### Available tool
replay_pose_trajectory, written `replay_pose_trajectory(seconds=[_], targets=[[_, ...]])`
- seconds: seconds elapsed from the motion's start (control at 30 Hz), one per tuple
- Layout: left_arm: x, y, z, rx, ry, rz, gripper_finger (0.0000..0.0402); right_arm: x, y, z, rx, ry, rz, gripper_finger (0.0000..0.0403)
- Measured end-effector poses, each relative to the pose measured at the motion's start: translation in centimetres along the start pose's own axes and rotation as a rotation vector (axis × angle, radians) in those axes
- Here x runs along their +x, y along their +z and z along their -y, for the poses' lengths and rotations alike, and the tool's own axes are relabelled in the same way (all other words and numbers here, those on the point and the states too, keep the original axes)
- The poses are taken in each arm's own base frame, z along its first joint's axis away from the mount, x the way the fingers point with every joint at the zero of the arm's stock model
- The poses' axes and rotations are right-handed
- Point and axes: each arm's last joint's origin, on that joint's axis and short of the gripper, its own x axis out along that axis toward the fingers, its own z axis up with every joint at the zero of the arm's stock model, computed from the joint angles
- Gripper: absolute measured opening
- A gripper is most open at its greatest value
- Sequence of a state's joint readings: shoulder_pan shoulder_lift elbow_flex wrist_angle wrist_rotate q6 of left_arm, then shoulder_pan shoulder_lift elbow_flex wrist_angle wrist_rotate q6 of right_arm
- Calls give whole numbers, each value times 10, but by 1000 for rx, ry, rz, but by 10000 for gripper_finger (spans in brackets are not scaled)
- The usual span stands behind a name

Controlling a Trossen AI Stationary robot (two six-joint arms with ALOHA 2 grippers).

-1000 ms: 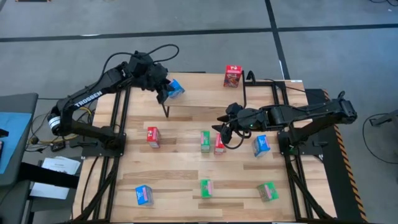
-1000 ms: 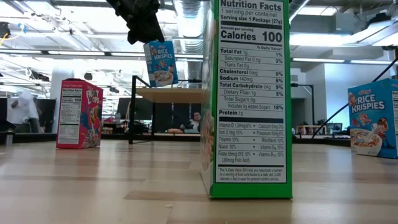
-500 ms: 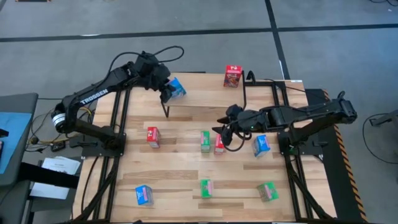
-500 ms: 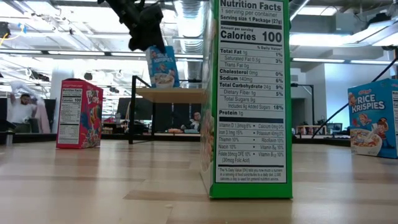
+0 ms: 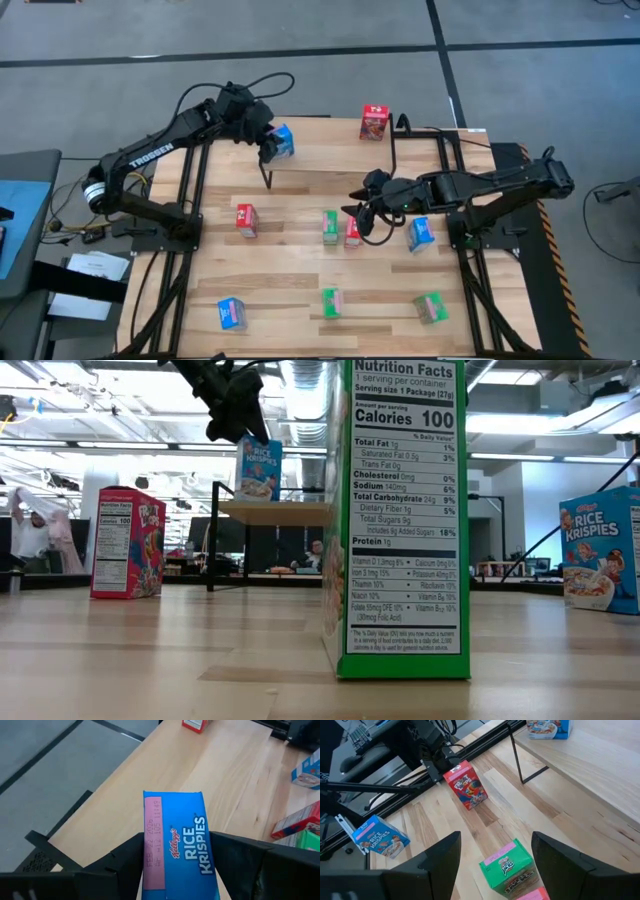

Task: Stack cereal on shelf
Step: Put the top blue cereal box on the shelf

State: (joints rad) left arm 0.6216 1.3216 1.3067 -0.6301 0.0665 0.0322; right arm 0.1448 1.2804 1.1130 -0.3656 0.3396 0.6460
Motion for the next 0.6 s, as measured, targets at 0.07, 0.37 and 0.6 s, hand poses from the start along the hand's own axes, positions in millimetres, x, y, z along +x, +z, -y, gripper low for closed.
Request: replay_pose_trajectory(seconds=[0.07, 0.37, 0.6], targets=[[-1, 1, 0, 1, 0, 11, 204, 0, 0, 0, 0, 0, 0, 265], [-14, 7, 1, 15, 3, 86, 204, 0, 0, 0, 0, 0, 0, 265], [-39, 21, 2, -16, 2, 172, 203, 0, 0, 0, 0, -1, 0, 265]])
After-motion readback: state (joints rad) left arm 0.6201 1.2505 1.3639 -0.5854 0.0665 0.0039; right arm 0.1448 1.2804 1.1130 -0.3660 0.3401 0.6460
